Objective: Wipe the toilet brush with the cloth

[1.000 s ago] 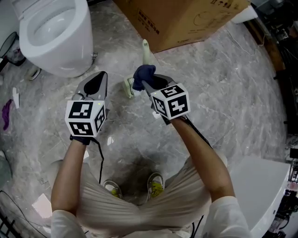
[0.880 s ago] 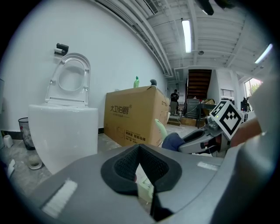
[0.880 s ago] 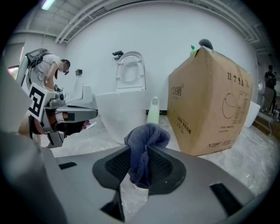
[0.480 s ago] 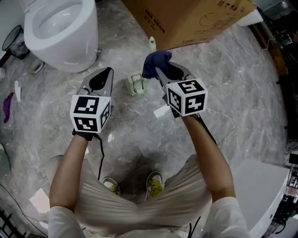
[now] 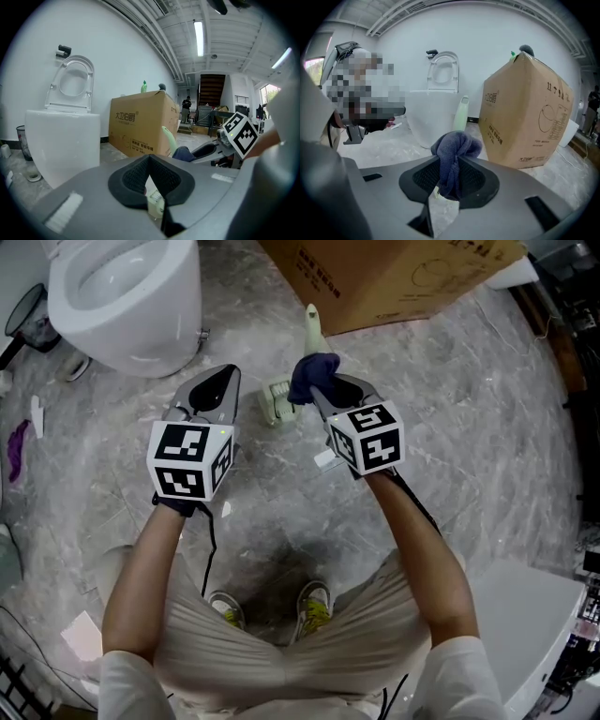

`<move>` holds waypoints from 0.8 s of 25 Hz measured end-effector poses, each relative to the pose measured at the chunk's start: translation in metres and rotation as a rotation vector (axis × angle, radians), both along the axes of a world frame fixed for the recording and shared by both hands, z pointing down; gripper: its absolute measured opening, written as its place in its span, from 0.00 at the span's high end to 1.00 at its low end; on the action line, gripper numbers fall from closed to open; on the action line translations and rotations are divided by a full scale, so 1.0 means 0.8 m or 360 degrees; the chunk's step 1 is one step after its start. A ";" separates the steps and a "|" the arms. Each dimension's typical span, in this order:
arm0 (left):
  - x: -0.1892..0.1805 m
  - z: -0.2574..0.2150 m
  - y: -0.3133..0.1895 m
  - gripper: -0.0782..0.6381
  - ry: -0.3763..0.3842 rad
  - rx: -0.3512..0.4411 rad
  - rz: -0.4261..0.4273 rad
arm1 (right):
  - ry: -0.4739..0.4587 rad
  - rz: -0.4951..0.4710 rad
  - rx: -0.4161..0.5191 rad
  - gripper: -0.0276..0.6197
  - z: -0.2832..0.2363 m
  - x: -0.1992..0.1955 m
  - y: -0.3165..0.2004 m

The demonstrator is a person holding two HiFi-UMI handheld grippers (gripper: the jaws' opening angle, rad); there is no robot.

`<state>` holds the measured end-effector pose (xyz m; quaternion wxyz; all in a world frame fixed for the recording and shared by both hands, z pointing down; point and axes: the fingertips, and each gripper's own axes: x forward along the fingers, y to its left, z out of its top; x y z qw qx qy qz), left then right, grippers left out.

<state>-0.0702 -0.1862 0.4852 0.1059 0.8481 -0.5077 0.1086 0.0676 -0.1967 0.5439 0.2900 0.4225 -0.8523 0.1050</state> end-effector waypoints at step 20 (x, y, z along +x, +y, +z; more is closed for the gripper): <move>-0.002 0.014 -0.003 0.89 -0.0042 -0.0029 -0.0031 | 0.0000 -0.0156 -0.0211 0.79 0.115 -0.010 0.018</move>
